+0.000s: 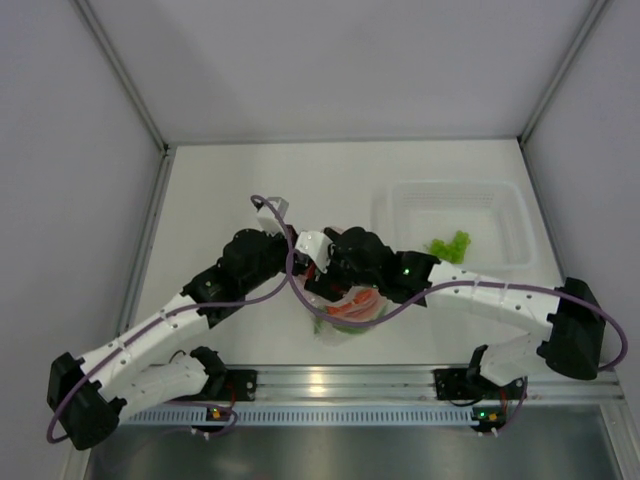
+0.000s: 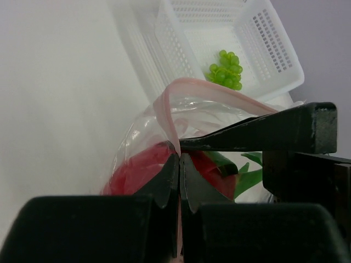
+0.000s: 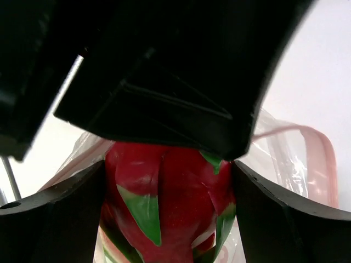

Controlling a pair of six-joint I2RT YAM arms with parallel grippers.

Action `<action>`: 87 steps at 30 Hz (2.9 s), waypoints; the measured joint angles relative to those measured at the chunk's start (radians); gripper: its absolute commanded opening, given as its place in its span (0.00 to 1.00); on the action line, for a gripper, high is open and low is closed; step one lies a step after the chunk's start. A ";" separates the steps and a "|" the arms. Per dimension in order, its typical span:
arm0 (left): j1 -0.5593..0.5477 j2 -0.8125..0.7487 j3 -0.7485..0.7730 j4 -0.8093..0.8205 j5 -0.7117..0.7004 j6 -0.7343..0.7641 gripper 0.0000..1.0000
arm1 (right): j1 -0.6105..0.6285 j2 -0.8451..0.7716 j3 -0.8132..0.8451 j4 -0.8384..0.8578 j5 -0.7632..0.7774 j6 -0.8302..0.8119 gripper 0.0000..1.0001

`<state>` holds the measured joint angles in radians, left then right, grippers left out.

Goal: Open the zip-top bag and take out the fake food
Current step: Pick up the fake fruit from the zipper food storage bag, then place the fake fruit in the bin.

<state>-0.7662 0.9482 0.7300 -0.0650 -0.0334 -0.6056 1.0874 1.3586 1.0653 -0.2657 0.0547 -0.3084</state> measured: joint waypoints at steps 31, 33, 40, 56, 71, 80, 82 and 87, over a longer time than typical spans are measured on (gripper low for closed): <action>-0.011 -0.069 -0.029 -0.109 -0.091 0.040 0.00 | 0.045 -0.032 0.041 -0.109 0.185 -0.097 0.00; -0.011 -0.078 -0.042 -0.138 -0.135 0.036 0.00 | 0.036 -0.053 0.024 -0.080 0.215 -0.063 0.00; -0.032 -0.068 -0.050 -0.163 -0.223 0.001 0.00 | 0.013 -0.214 -0.137 0.057 0.177 0.020 0.00; -0.024 -0.068 -0.051 -0.148 -0.106 -0.050 0.00 | -0.037 -0.359 -0.293 0.340 0.050 0.128 0.00; -0.018 -0.118 -0.050 -0.147 -0.069 -0.058 0.00 | -0.039 -0.152 -0.291 0.893 0.214 0.320 0.00; -0.013 -0.060 0.025 -0.259 -0.298 -0.106 0.00 | -0.072 -0.121 -0.019 0.780 0.259 0.373 0.00; -0.006 -0.055 0.039 -0.277 -0.335 -0.113 0.00 | -0.119 -0.124 0.099 0.669 0.266 0.401 0.00; 0.015 -0.032 0.087 -0.318 -0.402 -0.125 0.00 | -0.315 -0.190 0.254 0.357 0.292 0.467 0.00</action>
<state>-0.7509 0.9165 0.8165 -0.3832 -0.4358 -0.7307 0.7727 1.1687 1.3193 0.0910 0.3466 0.1585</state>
